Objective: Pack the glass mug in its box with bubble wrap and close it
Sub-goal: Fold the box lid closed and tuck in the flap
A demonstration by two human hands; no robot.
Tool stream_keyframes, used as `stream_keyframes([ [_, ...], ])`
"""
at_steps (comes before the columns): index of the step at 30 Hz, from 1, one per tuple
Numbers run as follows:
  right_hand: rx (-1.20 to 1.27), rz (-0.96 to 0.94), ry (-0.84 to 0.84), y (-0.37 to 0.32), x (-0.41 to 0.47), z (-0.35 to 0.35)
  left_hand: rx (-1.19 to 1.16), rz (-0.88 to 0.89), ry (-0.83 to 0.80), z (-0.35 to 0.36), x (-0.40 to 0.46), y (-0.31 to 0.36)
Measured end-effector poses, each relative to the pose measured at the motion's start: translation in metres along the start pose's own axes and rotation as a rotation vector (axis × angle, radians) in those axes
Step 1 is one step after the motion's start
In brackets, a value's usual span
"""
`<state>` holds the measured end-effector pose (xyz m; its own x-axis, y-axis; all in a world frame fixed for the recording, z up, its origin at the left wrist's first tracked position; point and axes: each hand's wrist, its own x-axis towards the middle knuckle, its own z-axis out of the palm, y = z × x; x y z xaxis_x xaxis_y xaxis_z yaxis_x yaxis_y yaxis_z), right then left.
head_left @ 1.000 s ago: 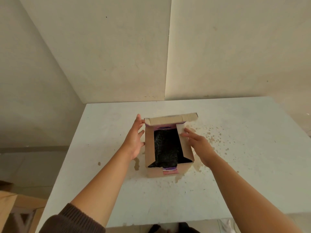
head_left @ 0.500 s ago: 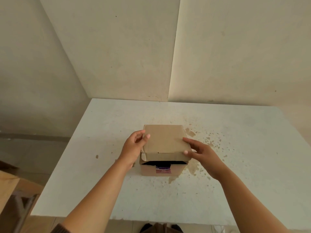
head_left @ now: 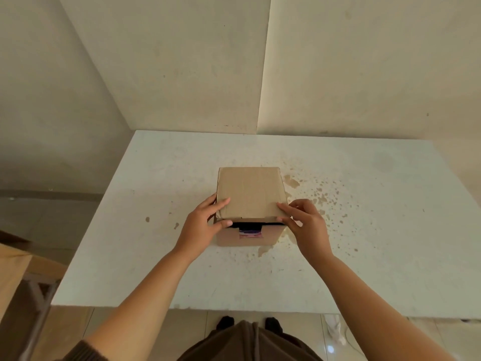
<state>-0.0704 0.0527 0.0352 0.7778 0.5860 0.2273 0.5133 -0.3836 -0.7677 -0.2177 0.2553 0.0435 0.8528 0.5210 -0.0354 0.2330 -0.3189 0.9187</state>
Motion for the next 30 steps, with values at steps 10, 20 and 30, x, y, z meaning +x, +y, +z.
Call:
stream_keyframes([
  [10, -0.094, -0.050, -0.020, 0.006, -0.010, 0.011, 0.157, 0.000, -0.035, 0.008, -0.007, -0.013],
  [20, -0.227, -0.021, 0.123, -0.004, -0.042, 0.030, 0.383, 0.134, -0.043, 0.009, -0.006, -0.010],
  [30, 0.052, 0.222, 0.059, -0.025, -0.050, 0.051, 0.536, 0.247, -0.184, 0.021, -0.013, -0.021],
])
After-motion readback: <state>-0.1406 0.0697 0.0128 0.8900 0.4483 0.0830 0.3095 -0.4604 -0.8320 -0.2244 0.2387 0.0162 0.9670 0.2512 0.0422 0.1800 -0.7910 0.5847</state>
